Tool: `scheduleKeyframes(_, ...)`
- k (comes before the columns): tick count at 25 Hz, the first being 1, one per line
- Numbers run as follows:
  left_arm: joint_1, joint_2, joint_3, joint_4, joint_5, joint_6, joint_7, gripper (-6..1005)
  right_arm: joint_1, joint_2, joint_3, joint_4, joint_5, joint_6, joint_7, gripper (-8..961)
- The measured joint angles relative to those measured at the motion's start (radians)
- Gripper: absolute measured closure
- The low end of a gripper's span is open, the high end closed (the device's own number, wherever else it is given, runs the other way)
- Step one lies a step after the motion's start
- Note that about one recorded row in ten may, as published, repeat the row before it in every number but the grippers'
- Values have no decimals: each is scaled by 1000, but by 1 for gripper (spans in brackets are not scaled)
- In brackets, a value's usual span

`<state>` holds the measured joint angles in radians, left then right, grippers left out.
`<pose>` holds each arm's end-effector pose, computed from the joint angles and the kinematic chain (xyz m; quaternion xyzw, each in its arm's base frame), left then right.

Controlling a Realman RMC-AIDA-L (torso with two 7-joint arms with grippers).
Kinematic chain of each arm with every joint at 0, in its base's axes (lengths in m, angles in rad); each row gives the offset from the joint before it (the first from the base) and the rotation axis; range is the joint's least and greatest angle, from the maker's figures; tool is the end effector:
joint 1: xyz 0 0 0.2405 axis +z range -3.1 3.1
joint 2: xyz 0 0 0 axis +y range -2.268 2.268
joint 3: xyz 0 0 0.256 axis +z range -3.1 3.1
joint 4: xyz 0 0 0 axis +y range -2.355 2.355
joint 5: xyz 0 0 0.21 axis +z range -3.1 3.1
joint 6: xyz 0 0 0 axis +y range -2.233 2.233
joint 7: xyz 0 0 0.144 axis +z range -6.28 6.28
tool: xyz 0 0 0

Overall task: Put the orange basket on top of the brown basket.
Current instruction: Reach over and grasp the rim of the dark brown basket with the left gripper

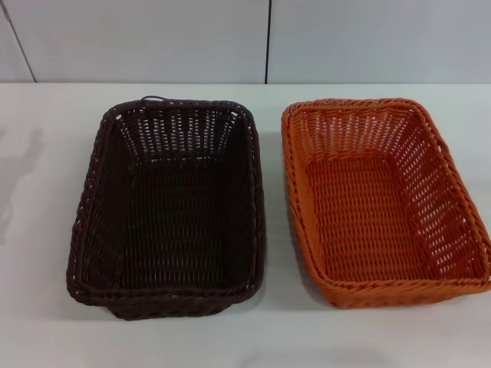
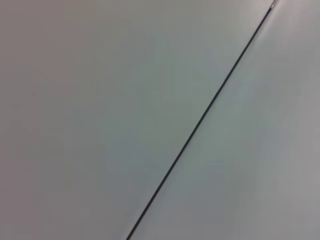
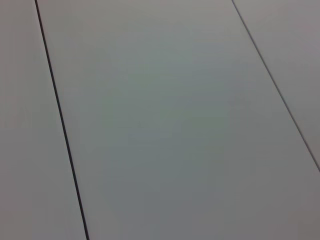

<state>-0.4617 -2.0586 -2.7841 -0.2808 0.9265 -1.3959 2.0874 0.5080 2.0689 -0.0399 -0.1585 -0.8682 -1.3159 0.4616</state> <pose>-0.3333 0.3419 0.1123 -0.5278 -0.2980 -0.5844 0.5395 0.3696 0.3332 0.1172 -0.4438 0.2518 0.4196 0.7507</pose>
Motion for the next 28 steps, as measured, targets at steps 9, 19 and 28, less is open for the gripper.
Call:
scheduleKeyframes(9,1,0,0,-2,0,1,0,141,11,-1,2,2,0,3,0,246)
scheduleKeyframes(19,9,0,0,-2,0,6,0,144,28,-1,3,2,0,3,0,248)
scheduleKeyframes(28,8,0,0,3,0,1,0,147,27,-1,3,3,0,3,0,251)
